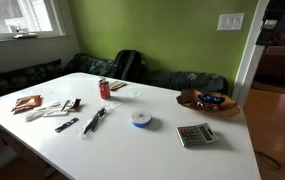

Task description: Put the red wagon and glasses on the table

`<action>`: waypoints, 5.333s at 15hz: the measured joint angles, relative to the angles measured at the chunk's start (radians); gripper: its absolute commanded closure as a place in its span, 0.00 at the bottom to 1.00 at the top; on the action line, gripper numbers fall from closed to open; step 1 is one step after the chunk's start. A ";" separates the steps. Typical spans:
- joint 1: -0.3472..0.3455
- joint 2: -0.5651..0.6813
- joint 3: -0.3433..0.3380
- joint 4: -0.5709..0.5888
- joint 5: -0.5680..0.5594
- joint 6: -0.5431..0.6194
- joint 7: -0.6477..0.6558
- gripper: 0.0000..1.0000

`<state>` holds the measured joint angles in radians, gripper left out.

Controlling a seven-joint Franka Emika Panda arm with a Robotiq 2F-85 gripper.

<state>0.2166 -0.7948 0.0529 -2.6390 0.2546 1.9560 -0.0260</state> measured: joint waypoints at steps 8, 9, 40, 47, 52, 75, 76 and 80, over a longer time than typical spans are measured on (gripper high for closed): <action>0.000 0.000 0.000 0.000 0.000 0.000 0.000 0.00; 0.000 0.000 0.000 0.000 0.000 0.000 0.000 0.00; -0.391 0.392 -0.011 -0.117 -0.212 0.472 0.277 0.00; -0.537 0.468 0.055 -0.078 -0.653 0.536 0.432 0.00; -0.587 0.624 0.070 0.030 -0.998 0.537 0.476 0.00; -0.622 1.072 0.081 0.211 -0.435 0.873 -0.391 0.00; -0.610 1.070 0.070 0.207 -0.435 0.874 -0.391 0.00; -0.572 1.071 0.031 0.208 -0.424 0.878 -0.392 0.00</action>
<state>-0.3555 0.2760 0.0843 -2.4308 -0.1689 2.8337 -0.4179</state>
